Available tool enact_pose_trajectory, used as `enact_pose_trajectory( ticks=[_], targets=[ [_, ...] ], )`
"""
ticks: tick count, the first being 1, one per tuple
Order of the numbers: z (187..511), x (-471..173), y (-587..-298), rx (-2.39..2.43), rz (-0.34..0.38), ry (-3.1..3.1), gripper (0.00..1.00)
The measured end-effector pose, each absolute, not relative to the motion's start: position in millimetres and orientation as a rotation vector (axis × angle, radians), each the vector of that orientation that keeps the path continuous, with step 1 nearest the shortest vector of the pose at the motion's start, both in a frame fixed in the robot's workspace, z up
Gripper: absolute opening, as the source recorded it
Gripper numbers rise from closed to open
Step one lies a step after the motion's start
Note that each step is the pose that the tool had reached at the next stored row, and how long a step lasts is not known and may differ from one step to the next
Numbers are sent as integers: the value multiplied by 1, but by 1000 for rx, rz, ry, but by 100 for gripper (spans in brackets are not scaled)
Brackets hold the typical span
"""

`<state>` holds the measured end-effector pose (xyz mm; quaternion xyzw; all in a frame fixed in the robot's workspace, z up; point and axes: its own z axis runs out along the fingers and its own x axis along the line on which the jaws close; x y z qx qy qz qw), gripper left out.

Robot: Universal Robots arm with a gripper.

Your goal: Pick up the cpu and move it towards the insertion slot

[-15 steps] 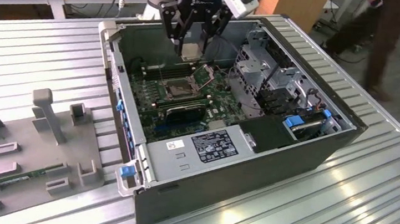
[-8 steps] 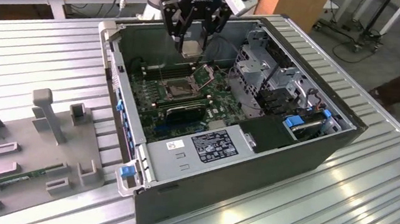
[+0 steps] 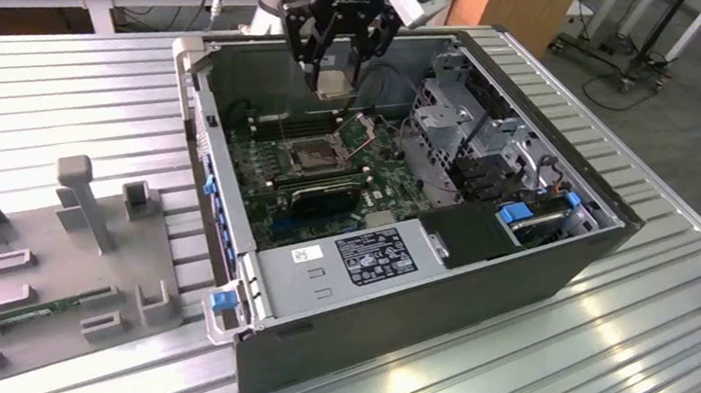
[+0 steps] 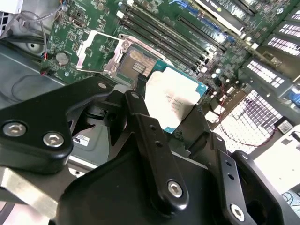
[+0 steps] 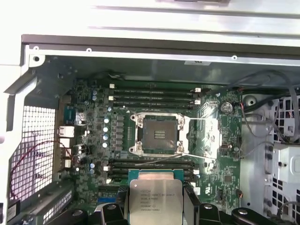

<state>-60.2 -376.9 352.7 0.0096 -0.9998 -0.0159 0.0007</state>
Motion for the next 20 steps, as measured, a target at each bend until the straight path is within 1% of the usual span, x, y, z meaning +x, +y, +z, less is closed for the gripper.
enact_pose_trajectory(
  ticks=[6, 20],
  targets=[
    [347, -60, -372, 30, -50, -3140, 54],
    [341, -58, -371, 30, -50, -3140, 54]
  ],
)
